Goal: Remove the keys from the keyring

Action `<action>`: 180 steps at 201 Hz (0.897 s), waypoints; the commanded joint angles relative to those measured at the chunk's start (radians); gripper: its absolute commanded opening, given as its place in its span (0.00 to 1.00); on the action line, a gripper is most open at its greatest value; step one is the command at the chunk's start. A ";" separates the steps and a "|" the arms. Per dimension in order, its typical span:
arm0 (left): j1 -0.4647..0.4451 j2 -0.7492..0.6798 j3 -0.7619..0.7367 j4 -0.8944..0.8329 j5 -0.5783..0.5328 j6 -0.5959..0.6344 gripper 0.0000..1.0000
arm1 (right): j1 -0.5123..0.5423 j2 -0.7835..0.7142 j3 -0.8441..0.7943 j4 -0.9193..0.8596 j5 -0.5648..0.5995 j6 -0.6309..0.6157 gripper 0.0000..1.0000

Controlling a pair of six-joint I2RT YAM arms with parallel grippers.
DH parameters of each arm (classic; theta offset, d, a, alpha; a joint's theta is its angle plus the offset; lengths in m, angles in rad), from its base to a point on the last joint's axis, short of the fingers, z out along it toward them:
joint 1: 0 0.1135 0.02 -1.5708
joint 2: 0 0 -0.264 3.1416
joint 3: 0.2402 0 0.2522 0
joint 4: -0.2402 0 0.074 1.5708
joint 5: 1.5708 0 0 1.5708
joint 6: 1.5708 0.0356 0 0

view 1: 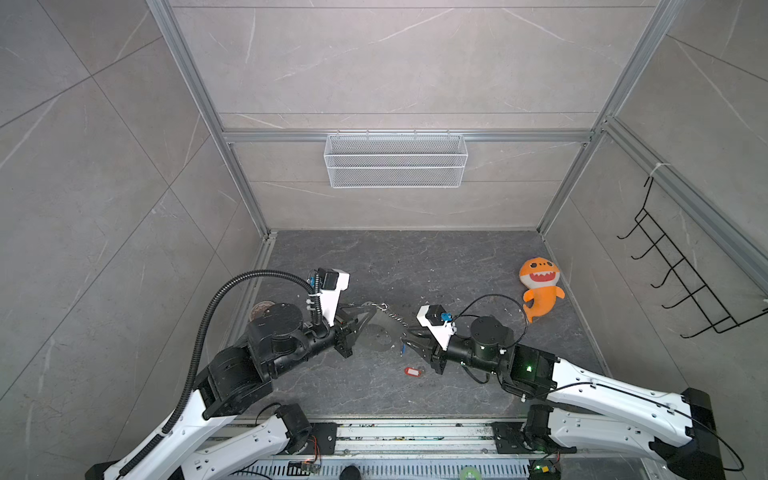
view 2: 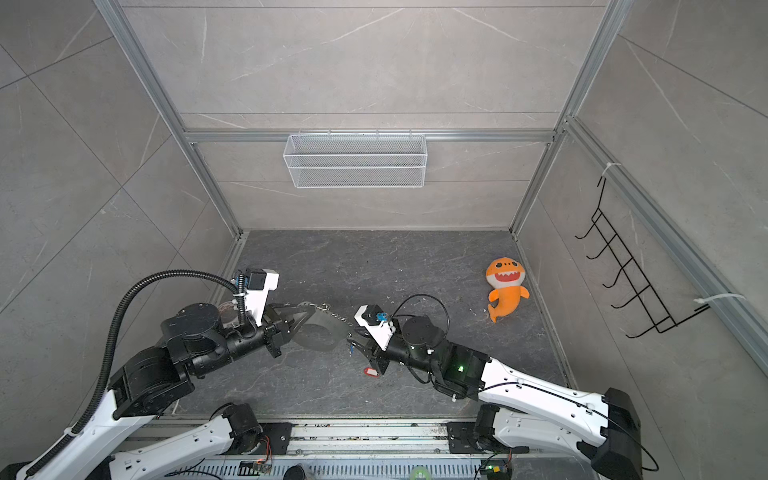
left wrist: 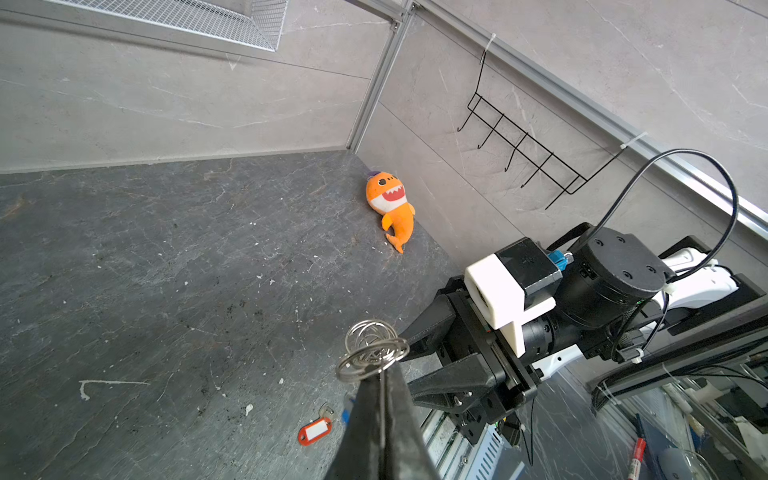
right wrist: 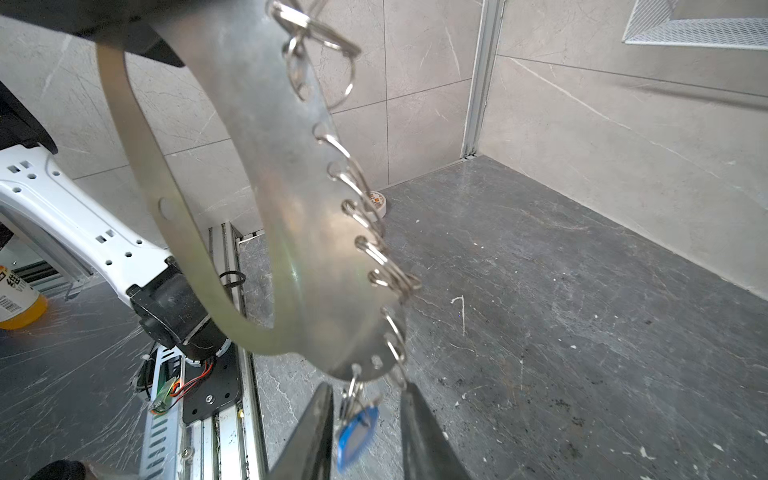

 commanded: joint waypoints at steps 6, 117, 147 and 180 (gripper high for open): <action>0.002 -0.007 0.040 0.032 0.003 -0.019 0.00 | 0.003 0.020 0.037 0.003 -0.001 -0.007 0.30; 0.003 -0.026 0.028 0.029 -0.026 -0.025 0.00 | 0.003 0.022 0.047 -0.024 -0.004 -0.003 0.00; 0.002 -0.035 0.017 0.017 -0.061 -0.035 0.00 | 0.003 0.019 0.062 -0.066 -0.018 0.003 0.00; 0.003 -0.030 -0.007 -0.013 -0.112 -0.048 0.19 | 0.003 0.025 0.121 -0.189 -0.050 0.013 0.00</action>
